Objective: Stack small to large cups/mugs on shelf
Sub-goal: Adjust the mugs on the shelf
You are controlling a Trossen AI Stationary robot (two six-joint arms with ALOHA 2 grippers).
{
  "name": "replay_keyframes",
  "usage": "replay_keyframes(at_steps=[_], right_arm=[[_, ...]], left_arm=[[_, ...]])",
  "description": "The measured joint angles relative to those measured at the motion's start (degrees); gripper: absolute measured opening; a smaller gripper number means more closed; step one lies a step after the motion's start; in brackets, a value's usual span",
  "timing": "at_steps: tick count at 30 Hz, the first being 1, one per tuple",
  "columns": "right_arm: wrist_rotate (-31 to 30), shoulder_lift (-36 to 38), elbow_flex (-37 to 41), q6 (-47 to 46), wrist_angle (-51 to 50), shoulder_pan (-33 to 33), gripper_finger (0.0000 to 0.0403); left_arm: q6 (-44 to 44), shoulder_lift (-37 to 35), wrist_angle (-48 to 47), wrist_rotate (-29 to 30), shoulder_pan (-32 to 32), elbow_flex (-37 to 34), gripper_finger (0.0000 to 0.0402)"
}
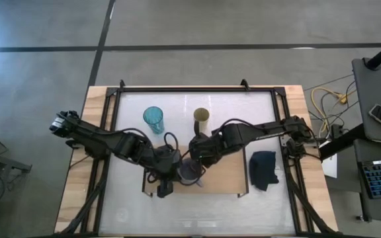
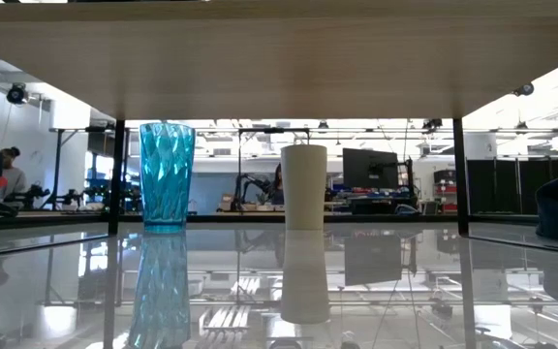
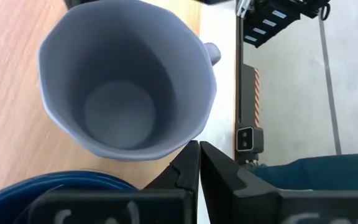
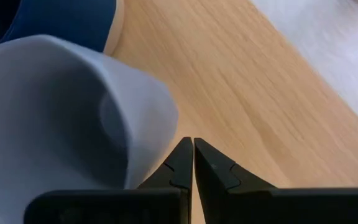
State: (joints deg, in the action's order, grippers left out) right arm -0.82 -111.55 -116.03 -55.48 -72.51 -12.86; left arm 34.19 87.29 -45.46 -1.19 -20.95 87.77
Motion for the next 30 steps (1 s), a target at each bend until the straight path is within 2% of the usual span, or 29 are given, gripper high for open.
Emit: replay_keyframes(at_steps=[20, 30], right_arm=[[1.5, 0.2, 0.0, -2.5, -0.2, -3.5, 0.0008], [1.2, 0.6, 0.0, -3.9, 0.1, -4.0, 0.0008]], left_arm=[[-0.1, -1.6, -4.7, 0.1, 1.1, 0.0, 0.0000], [-0.1, -3.0, -4.5, 2.0, 1.1, 0.1, 0.0000]])
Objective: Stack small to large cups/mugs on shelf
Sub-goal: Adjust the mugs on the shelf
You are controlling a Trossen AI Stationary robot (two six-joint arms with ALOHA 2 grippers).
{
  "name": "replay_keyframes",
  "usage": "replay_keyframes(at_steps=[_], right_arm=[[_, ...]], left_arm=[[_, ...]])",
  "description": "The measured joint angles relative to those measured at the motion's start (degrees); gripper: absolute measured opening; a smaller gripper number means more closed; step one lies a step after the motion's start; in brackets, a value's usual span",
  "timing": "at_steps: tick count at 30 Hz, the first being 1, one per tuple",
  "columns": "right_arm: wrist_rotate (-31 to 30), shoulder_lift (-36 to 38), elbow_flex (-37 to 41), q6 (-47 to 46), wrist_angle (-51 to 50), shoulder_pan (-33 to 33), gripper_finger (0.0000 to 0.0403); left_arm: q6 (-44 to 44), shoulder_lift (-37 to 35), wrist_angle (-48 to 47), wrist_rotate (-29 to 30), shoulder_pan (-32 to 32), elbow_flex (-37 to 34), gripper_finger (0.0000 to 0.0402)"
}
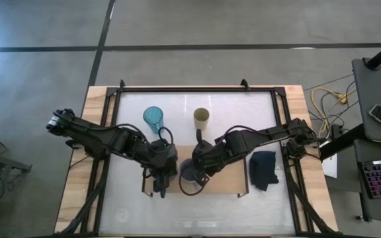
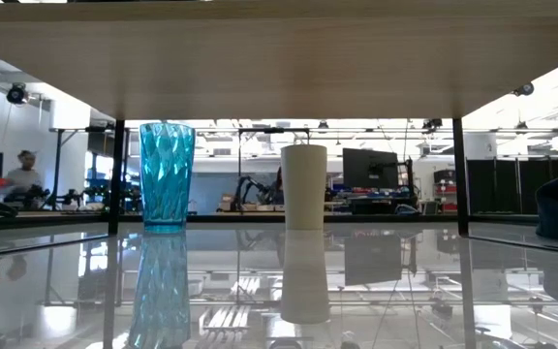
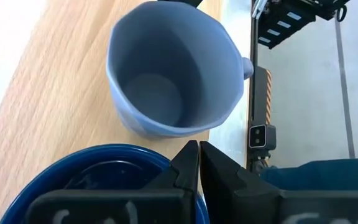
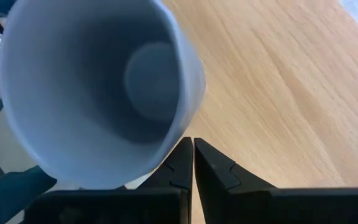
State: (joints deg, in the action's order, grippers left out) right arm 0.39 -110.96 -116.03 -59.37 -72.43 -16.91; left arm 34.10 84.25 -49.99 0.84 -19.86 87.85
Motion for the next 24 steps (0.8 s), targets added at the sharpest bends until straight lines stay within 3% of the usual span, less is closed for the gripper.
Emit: replay_keyframes(at_steps=[24], right_arm=[[0.0, -0.1, 0.0, -0.7, 2.0, -0.9, 0.0008]], left_arm=[[-3.1, 0.1, 0.2, 1.0, 3.4, -0.1, 0.0000]])
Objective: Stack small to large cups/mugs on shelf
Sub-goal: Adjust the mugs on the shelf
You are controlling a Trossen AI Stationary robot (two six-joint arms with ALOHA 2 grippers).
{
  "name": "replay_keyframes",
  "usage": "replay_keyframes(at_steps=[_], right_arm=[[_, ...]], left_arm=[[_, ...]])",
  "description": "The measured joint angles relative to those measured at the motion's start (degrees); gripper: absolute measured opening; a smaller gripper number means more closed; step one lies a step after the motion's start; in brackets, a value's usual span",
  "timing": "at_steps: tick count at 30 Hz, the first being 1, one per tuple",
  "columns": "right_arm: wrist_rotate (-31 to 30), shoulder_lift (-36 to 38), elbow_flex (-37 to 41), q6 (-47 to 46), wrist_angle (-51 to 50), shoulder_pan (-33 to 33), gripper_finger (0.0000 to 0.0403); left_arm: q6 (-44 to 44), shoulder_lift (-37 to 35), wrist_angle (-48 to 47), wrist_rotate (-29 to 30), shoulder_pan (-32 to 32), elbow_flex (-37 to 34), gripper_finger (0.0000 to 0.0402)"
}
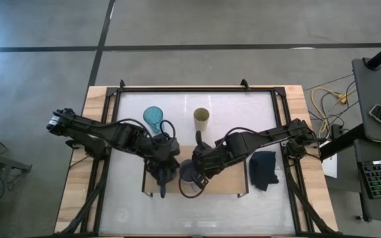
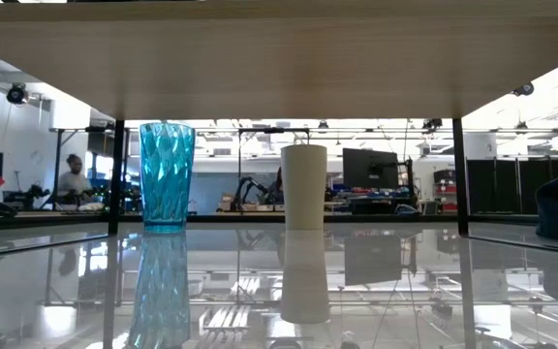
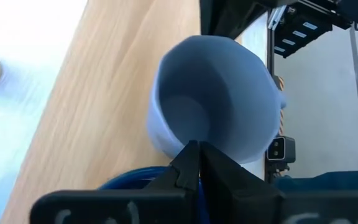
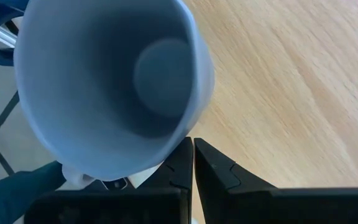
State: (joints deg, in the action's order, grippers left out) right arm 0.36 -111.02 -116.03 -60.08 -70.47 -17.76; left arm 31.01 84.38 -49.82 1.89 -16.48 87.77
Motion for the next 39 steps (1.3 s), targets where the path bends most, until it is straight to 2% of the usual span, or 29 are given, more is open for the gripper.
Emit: replay_keyframes(at_steps=[15, 21, 39], right_arm=[[-0.8, 0.0, 0.0, -1.6, 0.3, -0.5, 0.0008], [-1.8, 0.0, 0.0, -1.9, -0.4, -0.5, 0.0008], [-0.3, 0.0, 0.0, -3.4, 0.3, -1.8, 0.0008]], left_arm=[[-3.2, 0.0, -0.3, 0.0, 1.9, 0.0, 0.0000], [-3.4, -0.4, -5.6, 0.0, 3.0, 0.0, 0.0000], [-4.6, 0.0, -2.8, -1.8, 3.0, 0.0, 0.0000]])
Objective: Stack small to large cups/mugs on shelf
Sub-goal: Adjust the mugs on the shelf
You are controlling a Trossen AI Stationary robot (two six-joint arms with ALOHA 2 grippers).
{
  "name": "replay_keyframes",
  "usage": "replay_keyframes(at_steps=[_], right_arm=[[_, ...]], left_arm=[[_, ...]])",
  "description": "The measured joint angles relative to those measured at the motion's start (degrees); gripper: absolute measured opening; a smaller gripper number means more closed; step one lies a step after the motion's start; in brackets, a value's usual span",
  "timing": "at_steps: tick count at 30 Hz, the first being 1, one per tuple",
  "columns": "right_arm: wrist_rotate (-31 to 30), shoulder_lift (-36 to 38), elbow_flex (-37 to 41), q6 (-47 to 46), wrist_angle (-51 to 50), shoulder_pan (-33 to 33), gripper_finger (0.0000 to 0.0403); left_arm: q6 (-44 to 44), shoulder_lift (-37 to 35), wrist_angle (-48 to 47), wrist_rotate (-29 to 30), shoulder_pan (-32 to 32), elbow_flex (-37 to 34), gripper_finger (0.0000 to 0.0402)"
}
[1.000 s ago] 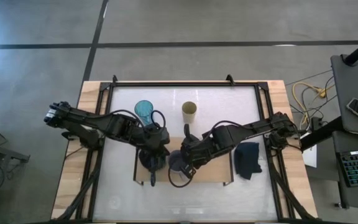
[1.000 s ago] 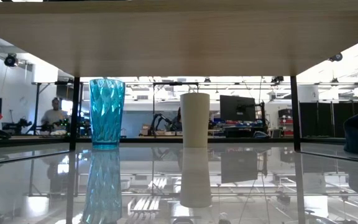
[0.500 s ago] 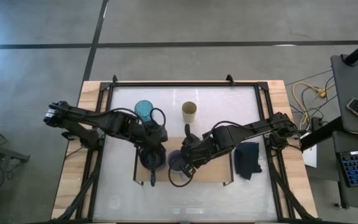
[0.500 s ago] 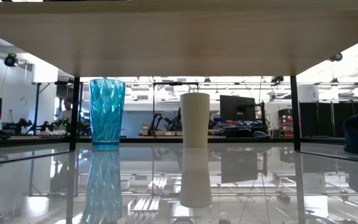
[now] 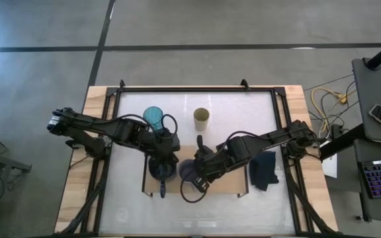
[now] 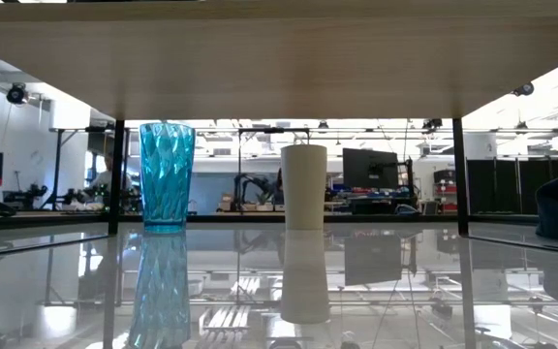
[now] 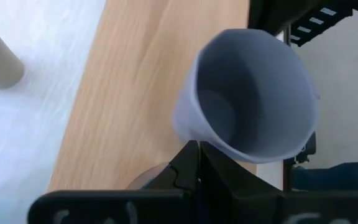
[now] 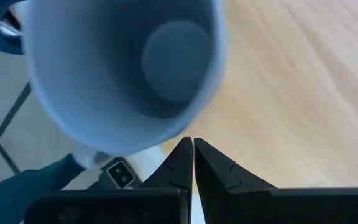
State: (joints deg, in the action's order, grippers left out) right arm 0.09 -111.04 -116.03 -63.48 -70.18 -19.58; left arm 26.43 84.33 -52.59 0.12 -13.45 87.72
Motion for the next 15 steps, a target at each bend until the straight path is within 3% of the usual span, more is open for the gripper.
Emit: replay_keyframes(at_steps=[15], right_arm=[[0.4, 0.0, 0.0, -2.1, 7.0, -2.6, 0.0008]], left_arm=[[-1.3, 2.6, 1.4, -1.3, 0.1, 0.0, 0.0000]])
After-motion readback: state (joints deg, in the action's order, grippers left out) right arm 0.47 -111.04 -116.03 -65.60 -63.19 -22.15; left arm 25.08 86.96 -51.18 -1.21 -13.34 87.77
